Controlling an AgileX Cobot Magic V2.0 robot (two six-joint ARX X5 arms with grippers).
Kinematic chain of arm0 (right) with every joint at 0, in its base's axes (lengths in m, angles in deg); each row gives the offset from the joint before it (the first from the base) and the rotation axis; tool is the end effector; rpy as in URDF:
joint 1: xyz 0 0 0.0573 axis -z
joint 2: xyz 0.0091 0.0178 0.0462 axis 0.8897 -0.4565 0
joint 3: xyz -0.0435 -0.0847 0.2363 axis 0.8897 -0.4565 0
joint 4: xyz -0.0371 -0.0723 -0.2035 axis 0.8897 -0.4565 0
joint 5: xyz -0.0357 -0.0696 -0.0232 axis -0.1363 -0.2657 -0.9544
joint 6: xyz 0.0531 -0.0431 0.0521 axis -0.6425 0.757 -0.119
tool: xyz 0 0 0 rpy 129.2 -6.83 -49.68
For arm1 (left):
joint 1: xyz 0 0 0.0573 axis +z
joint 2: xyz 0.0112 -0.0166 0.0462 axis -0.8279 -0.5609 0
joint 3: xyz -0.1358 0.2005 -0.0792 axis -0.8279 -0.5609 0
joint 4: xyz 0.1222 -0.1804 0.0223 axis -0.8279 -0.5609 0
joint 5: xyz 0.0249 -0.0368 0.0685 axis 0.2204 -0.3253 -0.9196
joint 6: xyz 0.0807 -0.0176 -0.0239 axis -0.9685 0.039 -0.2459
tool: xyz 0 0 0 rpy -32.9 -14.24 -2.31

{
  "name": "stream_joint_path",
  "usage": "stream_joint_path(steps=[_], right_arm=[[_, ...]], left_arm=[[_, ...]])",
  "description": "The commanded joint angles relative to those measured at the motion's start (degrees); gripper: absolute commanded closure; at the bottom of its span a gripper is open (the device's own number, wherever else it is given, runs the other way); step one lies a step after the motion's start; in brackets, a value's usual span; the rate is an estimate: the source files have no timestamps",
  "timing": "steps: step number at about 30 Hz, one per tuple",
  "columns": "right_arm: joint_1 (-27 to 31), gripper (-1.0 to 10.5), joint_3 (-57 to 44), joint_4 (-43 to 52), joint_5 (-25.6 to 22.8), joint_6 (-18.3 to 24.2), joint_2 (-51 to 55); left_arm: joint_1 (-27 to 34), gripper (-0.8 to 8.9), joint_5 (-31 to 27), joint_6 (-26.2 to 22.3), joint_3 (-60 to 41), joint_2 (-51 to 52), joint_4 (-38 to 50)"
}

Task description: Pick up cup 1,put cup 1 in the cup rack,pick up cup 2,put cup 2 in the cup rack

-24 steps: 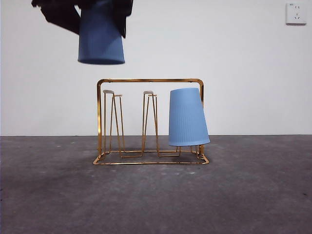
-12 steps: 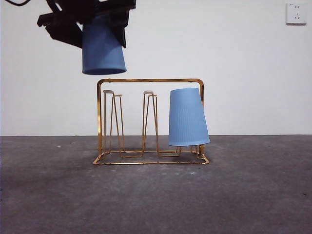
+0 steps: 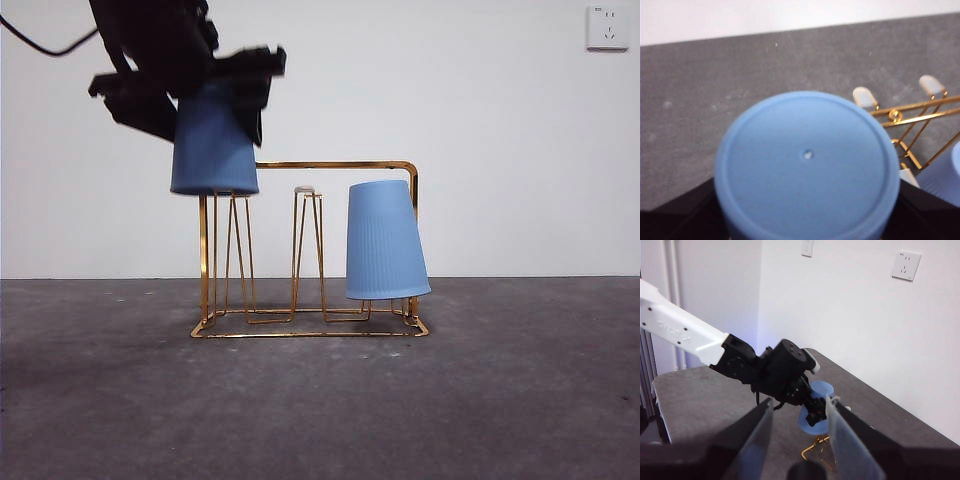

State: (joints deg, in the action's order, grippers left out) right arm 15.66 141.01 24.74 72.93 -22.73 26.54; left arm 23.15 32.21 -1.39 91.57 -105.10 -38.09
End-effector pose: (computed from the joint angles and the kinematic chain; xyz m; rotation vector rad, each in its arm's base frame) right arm 0.0566 0.0731 0.4411 -0.2267 -0.0124 0.9407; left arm 0.3022 -0.1659 0.2635 -0.0059 0.4710 -0.1811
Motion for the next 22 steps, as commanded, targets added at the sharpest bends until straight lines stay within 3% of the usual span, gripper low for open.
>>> stream_joint_path(steps=[1, 22], right_arm=[[0.0, 7.6, -0.3, 0.3, -0.1, 0.4, 0.1], [0.0, 7.6, -0.3, -0.2, -1.5, 0.6, 0.0]], left_arm=[[0.1, 8.22, 1.0, -0.7, -0.4, -1.6, 1.4], [0.2, 8.22, 1.5, 0.7, -0.4, -12.8, 3.2]])
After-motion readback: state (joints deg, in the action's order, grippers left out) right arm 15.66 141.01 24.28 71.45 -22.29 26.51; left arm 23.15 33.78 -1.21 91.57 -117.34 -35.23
